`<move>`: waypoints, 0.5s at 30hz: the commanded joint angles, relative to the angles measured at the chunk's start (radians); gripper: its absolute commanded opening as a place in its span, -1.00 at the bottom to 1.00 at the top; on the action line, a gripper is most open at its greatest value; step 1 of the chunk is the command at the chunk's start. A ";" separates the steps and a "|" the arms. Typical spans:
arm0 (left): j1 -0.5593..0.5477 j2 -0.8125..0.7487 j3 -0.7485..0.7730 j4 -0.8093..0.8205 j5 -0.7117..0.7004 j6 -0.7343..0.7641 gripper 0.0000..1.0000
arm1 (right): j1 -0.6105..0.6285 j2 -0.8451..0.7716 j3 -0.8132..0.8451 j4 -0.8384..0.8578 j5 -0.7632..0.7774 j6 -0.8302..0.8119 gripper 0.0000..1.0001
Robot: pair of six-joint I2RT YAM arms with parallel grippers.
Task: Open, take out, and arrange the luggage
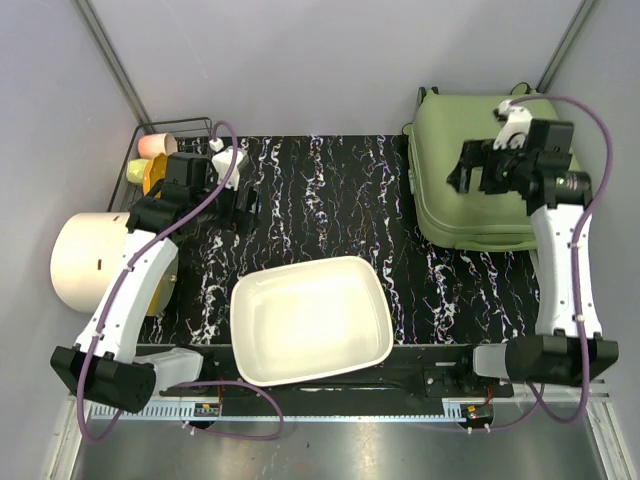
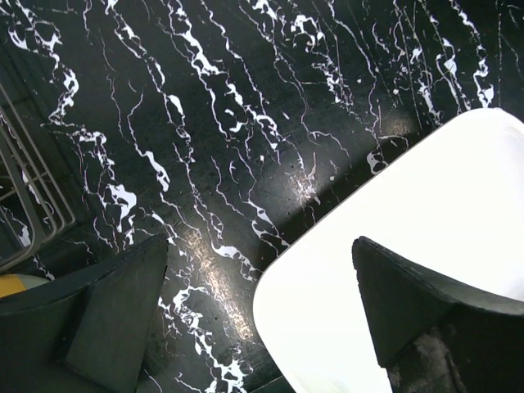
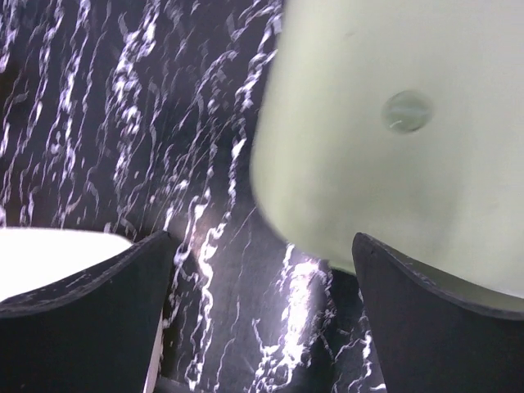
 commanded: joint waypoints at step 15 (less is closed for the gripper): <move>0.001 0.058 0.093 0.063 0.147 0.011 0.98 | -0.414 0.586 0.846 -0.296 0.071 -0.165 0.99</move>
